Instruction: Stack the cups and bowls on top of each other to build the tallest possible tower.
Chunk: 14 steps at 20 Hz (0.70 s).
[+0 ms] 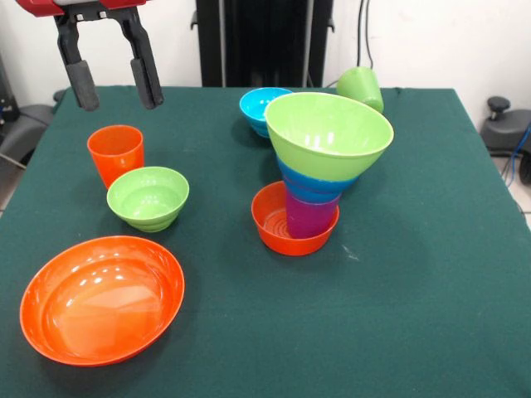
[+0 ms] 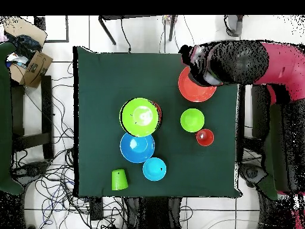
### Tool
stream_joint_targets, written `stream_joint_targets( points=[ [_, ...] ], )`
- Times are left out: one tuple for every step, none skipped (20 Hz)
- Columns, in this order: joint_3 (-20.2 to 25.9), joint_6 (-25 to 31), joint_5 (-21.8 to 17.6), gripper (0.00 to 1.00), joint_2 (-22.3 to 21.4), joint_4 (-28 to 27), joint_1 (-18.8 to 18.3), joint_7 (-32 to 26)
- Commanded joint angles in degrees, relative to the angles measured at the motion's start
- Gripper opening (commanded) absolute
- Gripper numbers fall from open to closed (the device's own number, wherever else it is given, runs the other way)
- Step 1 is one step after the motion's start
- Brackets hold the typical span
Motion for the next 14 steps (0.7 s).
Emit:
stream_joint_targets(
  points=[
    [-7.27, 18.06, -5.61, 1.0, -1.02, -6.42, 6.67, -13.06],
    [-7.27, 18.03, -5.5, 1.0, -0.89, -6.36, 6.61, -13.15],
    [-7.39, 18.48, -5.43, 1.0, -0.27, -7.05, 6.9, -13.39],
    [-7.57, 18.79, -5.55, 1.0, 0.2, -7.87, 7.18, -13.53],
    [-7.75, 19.1, -5.66, 1.0, 0.67, -8.69, 7.47, -13.67],
    [-7.9, 19.47, -5.64, 1.0, 1.08, -9.25, 7.65, -13.62],
    [-8.0, 20.21, -5.94, 1.0, 1.87, -10.67, 8.04, -13.94],
    [-8.09, 20.94, -6.24, 1.0, 2.67, -12.09, 8.43, -14.25],
    [-8.17, 21.43, -6.44, 1.0, 3.19, -13.01, 8.69, -14.52],
    [-8.25, 21.92, -6.65, 1.0, 3.71, -13.93, 8.96, -14.79],
    [-8.35, 22.07, -6.72, 1.0, 3.89, -14.23, 9.06, -14.84],
    [-8.44, 22.4, -7.01, 1.0, 4.16, -14.86, 9.29, -14.96],
    [-8.56, 22.49, -7.15, 1.0, 4.46, -15.21, 9.38, -14.98],
    [-8.6, 22.79, -7.15, 1.0, 4.76, -15.45, 9.47, -14.95]
  ],
)
